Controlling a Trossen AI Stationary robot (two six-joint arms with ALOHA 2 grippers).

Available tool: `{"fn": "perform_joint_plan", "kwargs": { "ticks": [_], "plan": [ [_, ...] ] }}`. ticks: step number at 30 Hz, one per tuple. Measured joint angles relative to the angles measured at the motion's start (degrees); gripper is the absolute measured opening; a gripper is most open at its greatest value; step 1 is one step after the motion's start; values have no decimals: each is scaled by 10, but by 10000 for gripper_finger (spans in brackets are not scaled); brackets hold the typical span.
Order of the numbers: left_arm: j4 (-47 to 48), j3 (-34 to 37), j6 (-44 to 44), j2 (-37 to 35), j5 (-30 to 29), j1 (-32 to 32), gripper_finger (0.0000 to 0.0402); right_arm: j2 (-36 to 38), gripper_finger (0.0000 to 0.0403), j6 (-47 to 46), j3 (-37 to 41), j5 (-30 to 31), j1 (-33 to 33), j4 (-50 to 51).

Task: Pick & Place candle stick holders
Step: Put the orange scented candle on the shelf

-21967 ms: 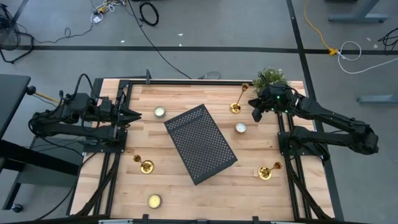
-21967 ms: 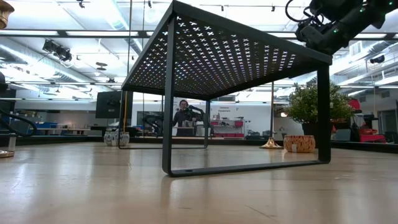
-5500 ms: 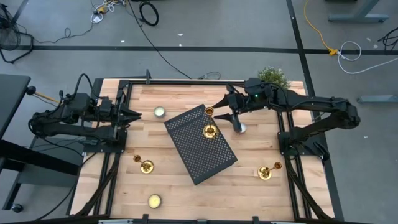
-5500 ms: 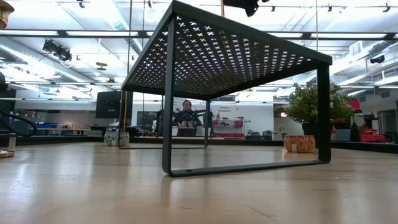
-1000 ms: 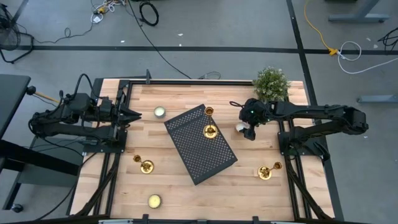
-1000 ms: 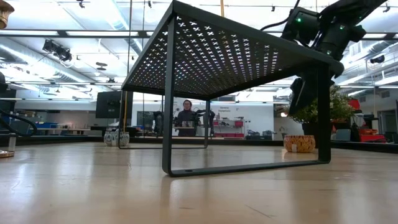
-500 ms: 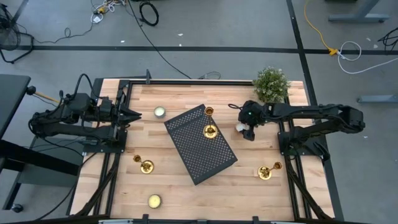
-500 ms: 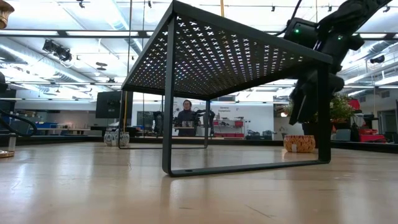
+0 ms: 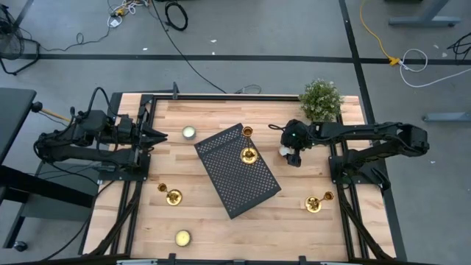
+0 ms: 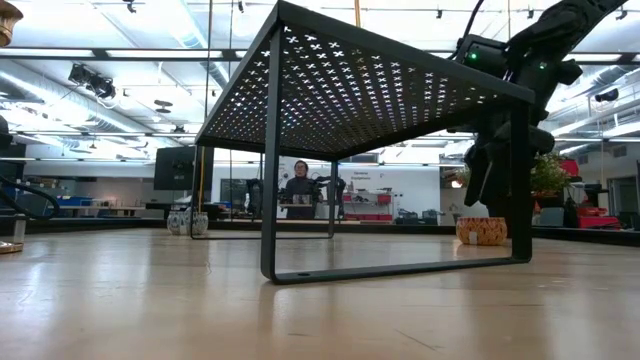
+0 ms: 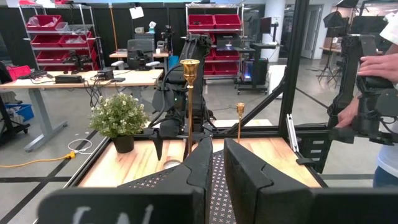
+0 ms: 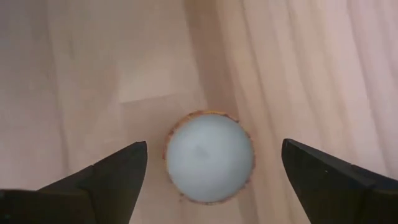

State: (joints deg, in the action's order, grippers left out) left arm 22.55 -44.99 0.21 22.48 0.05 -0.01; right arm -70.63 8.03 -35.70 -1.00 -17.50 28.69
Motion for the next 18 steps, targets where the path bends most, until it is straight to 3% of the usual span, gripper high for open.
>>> {"fn": "perform_joint_plan", "kwargs": {
  "ticks": [11,18],
  "plan": [
    [0,0,0,0,0,0,46,0,371,35,0,104,0,0],
    [0,0,0,0,0,0,46,0,371,13,0,107,0,0]
  ]
}}
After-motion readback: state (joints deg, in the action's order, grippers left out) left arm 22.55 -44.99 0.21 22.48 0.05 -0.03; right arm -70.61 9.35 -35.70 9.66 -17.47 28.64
